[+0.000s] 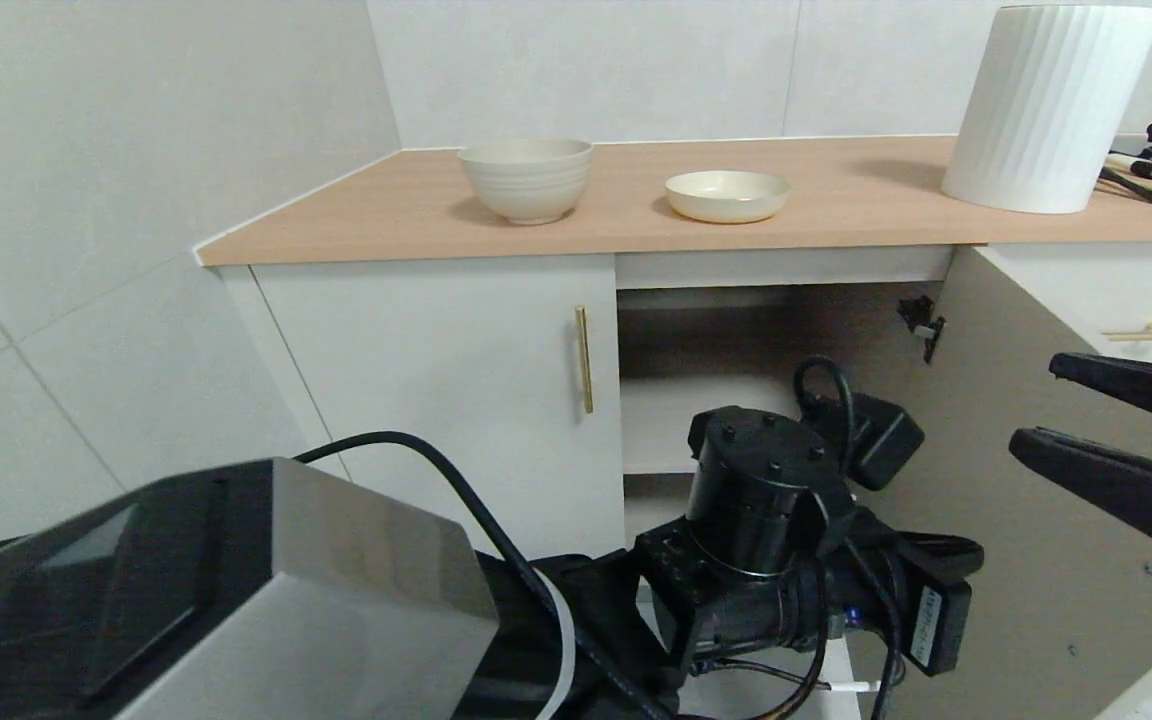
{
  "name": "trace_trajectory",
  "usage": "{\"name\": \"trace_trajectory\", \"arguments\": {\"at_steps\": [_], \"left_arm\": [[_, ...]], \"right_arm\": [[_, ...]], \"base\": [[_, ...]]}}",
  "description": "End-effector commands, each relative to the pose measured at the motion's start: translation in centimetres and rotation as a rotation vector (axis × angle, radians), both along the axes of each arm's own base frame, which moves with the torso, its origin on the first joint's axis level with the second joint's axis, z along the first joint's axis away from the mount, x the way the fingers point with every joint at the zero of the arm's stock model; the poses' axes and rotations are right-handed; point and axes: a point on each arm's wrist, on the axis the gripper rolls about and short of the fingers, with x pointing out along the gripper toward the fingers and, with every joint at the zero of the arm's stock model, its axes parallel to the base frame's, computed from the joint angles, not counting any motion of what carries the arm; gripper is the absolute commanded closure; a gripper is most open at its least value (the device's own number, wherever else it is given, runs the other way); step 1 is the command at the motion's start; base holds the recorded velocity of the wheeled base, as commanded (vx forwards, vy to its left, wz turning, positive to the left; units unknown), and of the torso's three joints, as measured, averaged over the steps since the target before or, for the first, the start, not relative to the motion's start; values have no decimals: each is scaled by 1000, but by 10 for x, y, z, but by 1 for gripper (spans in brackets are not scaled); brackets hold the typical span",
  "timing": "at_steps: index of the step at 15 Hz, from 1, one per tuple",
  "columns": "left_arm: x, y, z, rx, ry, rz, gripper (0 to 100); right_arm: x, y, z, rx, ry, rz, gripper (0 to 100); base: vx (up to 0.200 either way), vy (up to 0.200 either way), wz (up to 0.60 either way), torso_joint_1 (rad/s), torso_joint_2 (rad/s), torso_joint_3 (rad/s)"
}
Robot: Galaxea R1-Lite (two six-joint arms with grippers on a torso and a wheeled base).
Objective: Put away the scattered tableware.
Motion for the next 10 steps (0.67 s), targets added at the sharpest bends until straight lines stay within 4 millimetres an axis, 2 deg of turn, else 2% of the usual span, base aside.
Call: {"name": "trace_trajectory", "arguments": {"at_steps": [1, 3, 5, 8, 9, 10], "left_arm": [[7, 19, 11, -10, -7, 50, 100], [18, 48, 28, -26, -19, 114, 100], [25, 92, 36, -3, -8, 220, 100], [17, 164, 33, 50, 26, 380, 100], [8, 199, 40, 47, 26, 450, 100], [0, 221, 46, 34, 16, 498, 100]], "right_arm": [[7, 5, -5, -8, 39, 0, 0], [12, 8, -9, -15, 72, -4, 0], [23, 12, -17, -44, 120, -27, 0], [59, 25, -37, -114, 230, -75, 0], [80, 29, -41, -126, 260, -111, 0], [94, 33, -43, -130, 277, -125, 0]], "base": [[0, 0, 0, 0, 0, 0], [0, 0, 0, 0, 0, 0], [0, 0, 0, 0, 0, 0], [0, 0, 0, 0, 0, 0], [0, 0, 0, 0, 0, 0], [0, 0, 0, 0, 0, 0]]}}
